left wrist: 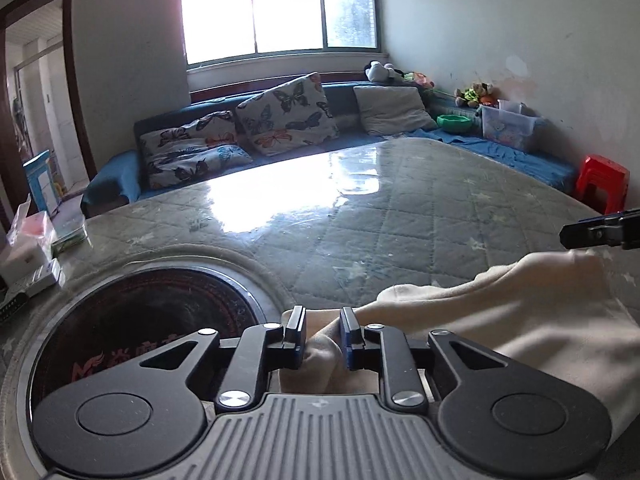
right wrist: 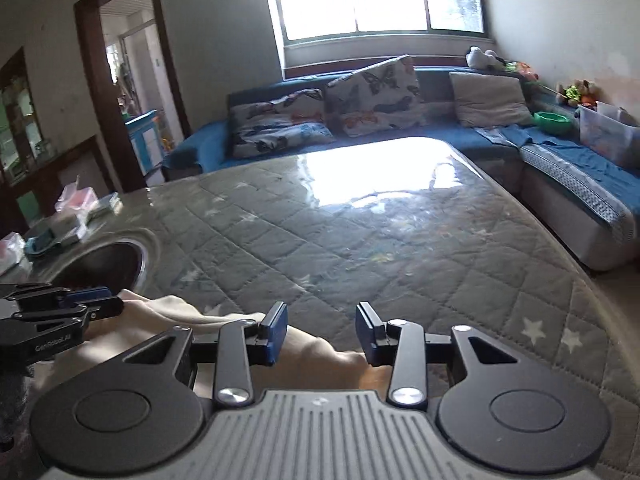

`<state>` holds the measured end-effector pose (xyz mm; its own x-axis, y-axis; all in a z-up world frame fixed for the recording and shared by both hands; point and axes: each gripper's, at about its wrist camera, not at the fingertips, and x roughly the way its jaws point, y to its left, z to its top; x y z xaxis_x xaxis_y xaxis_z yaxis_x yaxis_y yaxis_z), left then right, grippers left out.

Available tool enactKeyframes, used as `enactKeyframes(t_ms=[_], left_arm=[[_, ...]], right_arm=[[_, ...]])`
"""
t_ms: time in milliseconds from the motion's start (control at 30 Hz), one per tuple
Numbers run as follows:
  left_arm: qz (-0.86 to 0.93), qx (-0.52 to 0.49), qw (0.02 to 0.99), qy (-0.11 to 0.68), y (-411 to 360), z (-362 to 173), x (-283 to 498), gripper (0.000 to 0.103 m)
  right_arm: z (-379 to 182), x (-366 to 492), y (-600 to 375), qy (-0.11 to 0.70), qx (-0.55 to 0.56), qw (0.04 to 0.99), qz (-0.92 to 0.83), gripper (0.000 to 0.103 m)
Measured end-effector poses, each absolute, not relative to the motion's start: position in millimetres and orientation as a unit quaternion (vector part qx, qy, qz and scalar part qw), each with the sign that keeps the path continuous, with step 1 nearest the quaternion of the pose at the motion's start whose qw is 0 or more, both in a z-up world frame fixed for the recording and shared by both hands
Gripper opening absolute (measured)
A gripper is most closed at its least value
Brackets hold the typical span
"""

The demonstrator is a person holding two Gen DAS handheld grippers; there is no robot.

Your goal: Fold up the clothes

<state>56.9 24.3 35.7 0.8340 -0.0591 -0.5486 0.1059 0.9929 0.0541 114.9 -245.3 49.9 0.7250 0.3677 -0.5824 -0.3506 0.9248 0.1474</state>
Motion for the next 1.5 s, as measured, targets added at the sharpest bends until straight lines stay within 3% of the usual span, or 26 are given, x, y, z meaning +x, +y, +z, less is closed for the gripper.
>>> enactKeyframes(t_ms=[100, 300, 633, 767, 833, 1200, 1333, 1500], left_arm=[[-0.045, 0.023, 0.963, 0.266, 31, 51, 34, 0.038], [-0.077, 0.020, 0.959, 0.271, 32, 59, -7, 0.040], [-0.069, -0.040, 0.935, 0.345, 49, 22, 7, 0.039], [-0.091, -0.068, 0.929, 0.352, 58, 22, 5, 0.026], [-0.103, -0.073, 0.926, 0.355, 59, 22, 1, 0.025], [-0.105, -0.040, 0.938, 0.328, 59, 44, -58, 0.026], [-0.107, -0.031, 0.948, 0.298, 54, 58, -58, 0.026], [-0.124, -0.003, 0.942, 0.313, 34, 42, -40, 0.026]], right_arm=[[55, 103, -232, 0.299, -0.029, 0.926, 0.226, 0.038], [41, 99, -177, 0.310, -0.085, 0.897, 0.304, 0.036], [14, 114, -154, 0.314, -0.056, 0.907, 0.273, 0.033], [11, 107, -151, 0.299, -0.080, 0.911, 0.273, 0.034], [12, 107, -151, 0.302, -0.079, 0.909, 0.276, 0.034], [29, 71, -153, 0.326, -0.083, 0.888, 0.312, 0.032], [38, 79, -140, 0.329, -0.086, 0.877, 0.338, 0.029], [29, 99, -112, 0.342, -0.118, 0.864, 0.350, 0.028]])
